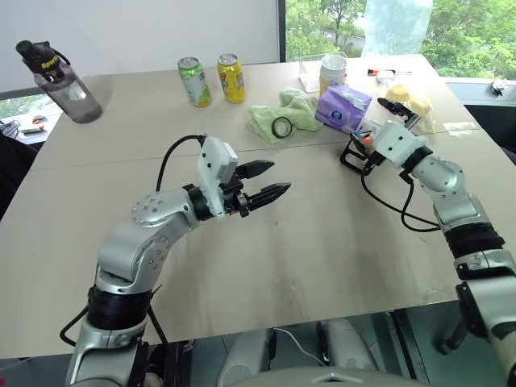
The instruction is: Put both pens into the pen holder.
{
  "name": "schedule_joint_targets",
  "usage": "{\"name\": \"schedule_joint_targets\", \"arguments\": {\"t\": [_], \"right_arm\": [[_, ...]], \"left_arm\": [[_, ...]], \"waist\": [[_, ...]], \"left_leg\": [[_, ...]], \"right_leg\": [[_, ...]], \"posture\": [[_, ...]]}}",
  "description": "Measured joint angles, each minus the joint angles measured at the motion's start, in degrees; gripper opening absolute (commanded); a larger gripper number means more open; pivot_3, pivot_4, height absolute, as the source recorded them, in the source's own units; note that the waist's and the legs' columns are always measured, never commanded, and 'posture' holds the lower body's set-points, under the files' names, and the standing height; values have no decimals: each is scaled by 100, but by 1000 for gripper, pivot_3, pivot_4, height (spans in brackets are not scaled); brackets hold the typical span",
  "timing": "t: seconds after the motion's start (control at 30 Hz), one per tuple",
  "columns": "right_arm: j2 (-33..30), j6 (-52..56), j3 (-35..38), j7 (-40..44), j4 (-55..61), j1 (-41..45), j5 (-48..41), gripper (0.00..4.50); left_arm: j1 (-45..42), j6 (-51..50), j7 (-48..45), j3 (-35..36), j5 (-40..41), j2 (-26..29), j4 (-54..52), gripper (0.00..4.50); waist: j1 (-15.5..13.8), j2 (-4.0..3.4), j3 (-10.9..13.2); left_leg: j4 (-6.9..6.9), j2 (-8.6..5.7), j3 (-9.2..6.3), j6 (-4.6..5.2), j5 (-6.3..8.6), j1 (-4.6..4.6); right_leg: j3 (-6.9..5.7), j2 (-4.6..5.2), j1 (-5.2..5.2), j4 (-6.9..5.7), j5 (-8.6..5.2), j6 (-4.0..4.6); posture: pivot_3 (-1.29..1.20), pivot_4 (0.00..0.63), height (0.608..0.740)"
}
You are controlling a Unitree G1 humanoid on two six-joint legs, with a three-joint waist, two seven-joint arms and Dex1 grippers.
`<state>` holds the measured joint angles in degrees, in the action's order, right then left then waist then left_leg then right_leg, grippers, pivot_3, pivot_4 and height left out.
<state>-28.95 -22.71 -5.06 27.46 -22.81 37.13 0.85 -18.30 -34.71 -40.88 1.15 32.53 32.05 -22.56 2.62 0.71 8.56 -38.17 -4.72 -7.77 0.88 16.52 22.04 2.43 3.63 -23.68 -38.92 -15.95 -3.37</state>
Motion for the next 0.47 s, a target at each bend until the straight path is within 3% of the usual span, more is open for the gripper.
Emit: {"name": "schedule_joint_targets", "arguments": {"t": [0.23, 0.47], "right_arm": [[-545, 2263, 29, 1730, 2520, -2175, -2206, 4434], [-1147, 3372, 375, 2617, 3153, -3495, -3086, 4434]], "left_arm": [[1143, 465, 422, 158, -542, -105, 172, 3124], [2083, 1280, 559, 158, -1235, -106, 367, 3124]], "waist": [[-175, -1, 0], [-187, -9, 2]], "left_leg": [[-4, -5, -21, 4, 2, 2], [-4, -3, -17, 4, 3, -21]], "right_leg": [[-2, 10, 16, 10, 0, 0], [4, 8, 34, 4, 0, 0]], "posture": [[0, 150, 740], [0, 150, 740]]}}
